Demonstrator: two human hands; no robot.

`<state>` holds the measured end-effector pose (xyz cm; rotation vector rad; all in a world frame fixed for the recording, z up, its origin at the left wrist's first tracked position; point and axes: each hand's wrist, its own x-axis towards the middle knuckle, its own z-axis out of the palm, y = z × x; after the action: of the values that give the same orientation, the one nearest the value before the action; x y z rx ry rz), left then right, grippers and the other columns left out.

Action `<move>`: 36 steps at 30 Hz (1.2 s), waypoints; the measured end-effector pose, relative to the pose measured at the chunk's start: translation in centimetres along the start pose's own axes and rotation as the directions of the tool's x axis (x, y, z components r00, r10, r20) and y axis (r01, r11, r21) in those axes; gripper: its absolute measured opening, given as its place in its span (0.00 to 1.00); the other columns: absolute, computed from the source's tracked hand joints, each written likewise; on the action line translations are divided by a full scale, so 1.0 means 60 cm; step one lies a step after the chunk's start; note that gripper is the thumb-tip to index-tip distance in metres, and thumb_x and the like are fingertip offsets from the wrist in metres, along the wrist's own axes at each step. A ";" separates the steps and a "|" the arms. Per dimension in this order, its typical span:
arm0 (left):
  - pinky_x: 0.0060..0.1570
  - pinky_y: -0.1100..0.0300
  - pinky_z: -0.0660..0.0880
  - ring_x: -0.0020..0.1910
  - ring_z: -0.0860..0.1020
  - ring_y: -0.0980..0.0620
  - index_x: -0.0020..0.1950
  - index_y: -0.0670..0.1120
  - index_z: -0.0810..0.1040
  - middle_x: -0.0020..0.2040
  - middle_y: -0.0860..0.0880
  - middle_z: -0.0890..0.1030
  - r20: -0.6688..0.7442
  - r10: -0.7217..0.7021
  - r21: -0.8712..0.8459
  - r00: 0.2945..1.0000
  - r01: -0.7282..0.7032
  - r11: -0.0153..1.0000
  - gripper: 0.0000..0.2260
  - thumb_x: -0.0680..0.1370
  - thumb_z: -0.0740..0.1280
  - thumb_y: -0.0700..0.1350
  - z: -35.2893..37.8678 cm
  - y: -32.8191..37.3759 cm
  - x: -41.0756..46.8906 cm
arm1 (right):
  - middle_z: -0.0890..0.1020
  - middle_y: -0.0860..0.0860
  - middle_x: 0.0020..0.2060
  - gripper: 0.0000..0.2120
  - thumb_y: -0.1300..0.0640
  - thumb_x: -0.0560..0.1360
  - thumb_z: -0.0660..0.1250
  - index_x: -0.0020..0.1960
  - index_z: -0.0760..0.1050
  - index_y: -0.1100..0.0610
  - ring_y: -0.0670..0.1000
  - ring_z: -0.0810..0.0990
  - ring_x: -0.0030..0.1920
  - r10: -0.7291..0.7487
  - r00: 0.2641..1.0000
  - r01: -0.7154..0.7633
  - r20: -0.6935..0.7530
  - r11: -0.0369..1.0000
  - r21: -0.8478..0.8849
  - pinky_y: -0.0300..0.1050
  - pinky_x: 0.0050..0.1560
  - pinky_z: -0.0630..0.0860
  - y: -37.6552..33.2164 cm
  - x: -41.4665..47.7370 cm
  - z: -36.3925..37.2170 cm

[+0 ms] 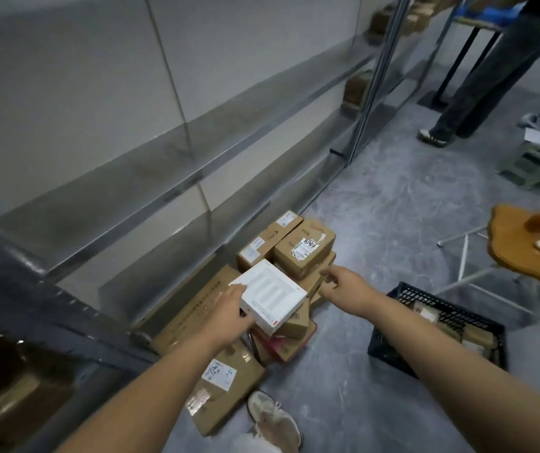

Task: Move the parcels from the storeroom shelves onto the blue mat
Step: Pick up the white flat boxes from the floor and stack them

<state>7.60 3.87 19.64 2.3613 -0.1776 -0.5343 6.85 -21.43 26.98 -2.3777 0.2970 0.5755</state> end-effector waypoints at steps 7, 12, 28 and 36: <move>0.57 0.61 0.71 0.64 0.72 0.48 0.73 0.49 0.66 0.70 0.49 0.69 0.028 -0.253 -0.213 0.967 0.254 0.944 0.26 0.76 0.69 0.44 0.091 -0.078 0.179 | 0.77 0.51 0.62 0.19 0.54 0.76 0.66 0.66 0.72 0.54 0.49 0.75 0.54 0.020 0.981 0.003 0.195 0.993 -0.117 0.41 0.48 0.71 0.051 0.275 0.051; 0.58 0.53 0.74 0.57 0.73 0.50 0.73 0.47 0.66 0.68 0.47 0.69 -0.004 -0.469 -0.350 0.883 0.438 0.828 0.24 0.78 0.66 0.44 0.175 -0.166 0.293 | 0.78 0.63 0.57 0.15 0.60 0.75 0.63 0.60 0.74 0.66 0.62 0.77 0.56 -0.015 0.969 0.072 0.247 0.972 -0.223 0.58 0.57 0.75 0.087 0.492 0.115; 0.48 0.67 0.68 0.56 0.74 0.57 0.74 0.53 0.66 0.63 0.54 0.74 0.050 -0.855 -0.835 0.516 0.491 0.247 0.18 0.83 0.57 0.49 0.460 -0.311 0.422 | 0.74 0.61 0.62 0.20 0.51 0.80 0.58 0.67 0.67 0.63 0.61 0.74 0.59 0.185 0.904 -0.173 0.385 0.983 -0.065 0.54 0.58 0.73 0.303 0.769 0.380; 0.37 0.77 0.71 0.48 0.77 0.69 0.73 0.65 0.64 0.60 0.62 0.77 0.019 -0.827 -0.882 0.561 0.399 0.250 0.19 0.83 0.57 0.48 0.416 -0.243 0.381 | 0.77 0.55 0.46 0.12 0.53 0.77 0.60 0.54 0.73 0.60 0.54 0.75 0.44 0.084 0.942 -0.110 0.326 0.992 0.062 0.45 0.39 0.71 0.255 0.728 0.307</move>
<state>17.43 -6.63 -14.28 1.3925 1.1391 -0.2673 33.74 -23.52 -14.89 -2.1570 0.2855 0.9681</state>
